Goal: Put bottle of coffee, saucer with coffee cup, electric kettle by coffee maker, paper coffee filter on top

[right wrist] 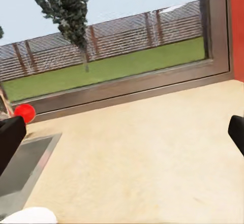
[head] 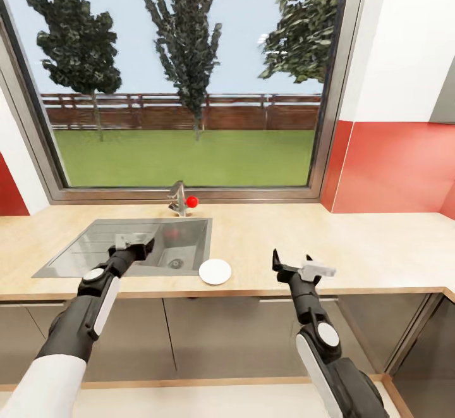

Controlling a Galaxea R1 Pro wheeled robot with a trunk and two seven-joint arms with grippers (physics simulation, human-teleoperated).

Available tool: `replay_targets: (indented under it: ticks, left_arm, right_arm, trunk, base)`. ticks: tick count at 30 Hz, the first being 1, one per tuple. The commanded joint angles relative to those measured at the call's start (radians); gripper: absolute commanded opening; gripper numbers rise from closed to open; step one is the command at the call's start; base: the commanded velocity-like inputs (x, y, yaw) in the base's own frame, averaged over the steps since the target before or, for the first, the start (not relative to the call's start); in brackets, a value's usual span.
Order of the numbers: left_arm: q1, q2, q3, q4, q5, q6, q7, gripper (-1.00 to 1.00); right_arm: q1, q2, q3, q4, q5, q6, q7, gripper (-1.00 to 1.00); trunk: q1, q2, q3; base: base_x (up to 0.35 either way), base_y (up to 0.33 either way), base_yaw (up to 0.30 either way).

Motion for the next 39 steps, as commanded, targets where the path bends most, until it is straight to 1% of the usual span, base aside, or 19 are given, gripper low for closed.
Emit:
replay_targets:
  ticks: [1,2,5,6,8,10,13,14,16,17,19,20,21,25,29,30,33,36,39]
  left_arm:
    - [-0.021,0.004,0.002,0.0,0.007,0.051,-0.026,1.0]
    - [-0.041,0.01,0.003,0.001,0.008,0.094,-0.048,1.0]
    - [-0.092,0.027,0.006,0.009,0.022,0.191,-0.112,1.0]
    - [-0.104,0.03,0.009,0.014,0.027,0.211,-0.127,1.0]
    - [-0.156,0.04,0.019,0.049,0.047,0.299,-0.189,1.0]
    - [-0.212,0.049,0.025,0.101,0.057,0.383,-0.256,1.0]
    - [-0.264,0.091,0.029,0.157,0.064,0.46,-0.349,1.0]
    - [-0.268,0.1,0.029,0.163,0.065,0.469,-0.362,1.0]
    - [-0.282,0.132,0.028,0.187,0.069,0.526,-0.419,1.0]
    - [-0.285,0.136,0.028,0.192,0.069,0.542,-0.428,1.0]
    - [-0.297,0.148,0.025,0.214,0.07,0.626,-0.475,1.0]
    - [-0.298,0.149,0.022,0.22,0.07,0.651,-0.493,1.0]
    - [-0.295,0.151,0.016,0.227,0.068,0.686,-0.526,1.0]
    - [-0.291,0.152,0.013,0.229,0.07,0.702,-0.584,1.0]
    - [-0.29,0.154,0.013,0.23,0.065,0.7,-0.7,1.0]
    - [-0.289,0.155,0.012,0.228,0.059,0.698,-0.76,1.0]
    - [-0.307,0.171,0.023,0.211,0.052,0.705,-0.762,1.0]
    - [-0.304,0.172,0.023,0.194,0.052,0.705,-0.763,1.0]
    - [-0.287,0.171,0.024,0.21,0.051,0.702,-0.764,1.0]
  right_arm:
    - [-0.035,0.0,0.003,0.0,-0.01,0.064,-0.004,1.0]
    - [-0.068,0.0,0.003,0.0,-0.009,0.125,-0.004,1.0]
    - [-0.145,0.001,0.003,0.002,-0.01,0.249,-0.003,1.0]
    - [-0.159,0.001,0.003,0.002,-0.011,0.27,-0.002,1.0]
    - [-0.203,0.002,0.003,0.0,-0.012,0.356,0.001,1.0]
    - [-0.234,0.002,0.003,-0.001,-0.019,0.449,0.033,1.0]
    - [-0.253,0.002,0.001,0.002,-0.084,0.593,0.165,1.0]
    - [-0.255,0.002,0.0,0.003,-0.1,0.613,0.189,1.0]
    - [-0.259,0.002,-0.002,0.01,-0.178,0.699,0.274,1.0]
    - [-0.259,0.002,-0.002,0.011,-0.191,0.713,0.283,1.0]
    - [-0.26,0.002,-0.003,0.015,-0.236,0.769,0.309,1.0]
    - [-0.26,0.001,-0.003,0.017,-0.249,0.782,0.314,1.0]
    - [-0.261,0.001,0.0,0.021,-0.282,0.798,0.319,1.0]
    - [-0.261,0.0,0.004,0.029,-0.333,0.806,0.321,1.0]
    - [-0.26,-0.005,0.004,0.03,-0.372,0.807,0.335,1.0]
    - [-0.26,-0.01,0.004,0.032,-0.401,0.809,0.372,1.0]
    - [-0.275,0.007,-0.005,0.014,-0.406,0.817,0.373,1.0]
    - [-0.277,0.022,-0.003,0.006,-0.407,0.818,0.373,1.0]
    - [-0.276,0.039,0.0,0.009,-0.408,0.819,0.373,1.0]
  trunk:
    - [0.0,-0.001,-0.001]
    - [0.0,-0.001,-0.001]
    - [0.0,-0.001,-0.001]
    - [0.0,-0.001,-0.001]
    - [0.0,-0.001,-0.001]
    - [0.0,-0.001,-0.001]
    - [0.0,-0.001,-0.001]
    - [0.0,-0.001,-0.001]
    - [0.0,-0.001,-0.001]
    - [0.0,-0.001,-0.001]
    - [0.0,-0.001,-0.001]
    - [0.0,-0.001,-0.001]
    - [0.0,-0.001,-0.001]
    - [0.0,-0.001,-0.001]
    - [0.0,-0.001,-0.001]
    - [0.0,-0.001,-0.001]
    - [0.0,-0.001,-0.001]
    - [0.0,-0.001,-0.001]
    - [0.0,-0.001,-0.001]
  base:
    - [0.0,0.0,0.0]
    - [0.0,0.0,0.0]
    - [0.0,0.0,0.0]
    - [0.0,0.0,0.0]
    - [0.0,0.0,0.0]
    - [0.0,0.0,0.0]
    - [0.0,0.0,0.0]
    - [0.0,0.0,0.0]
    - [0.0,0.0,0.0]
    - [0.0,0.0,0.0]
    - [0.0,0.0,0.0]
    - [0.0,0.0,0.0]
    - [0.0,0.0,0.0]
    - [0.0,0.0,0.0]
    - [0.0,0.0,0.0]
    - [0.0,0.0,0.0]
    - [0.322,0.09,0.0]
    - [0.319,0.093,0.0]
    - [0.161,0.042,0.0]
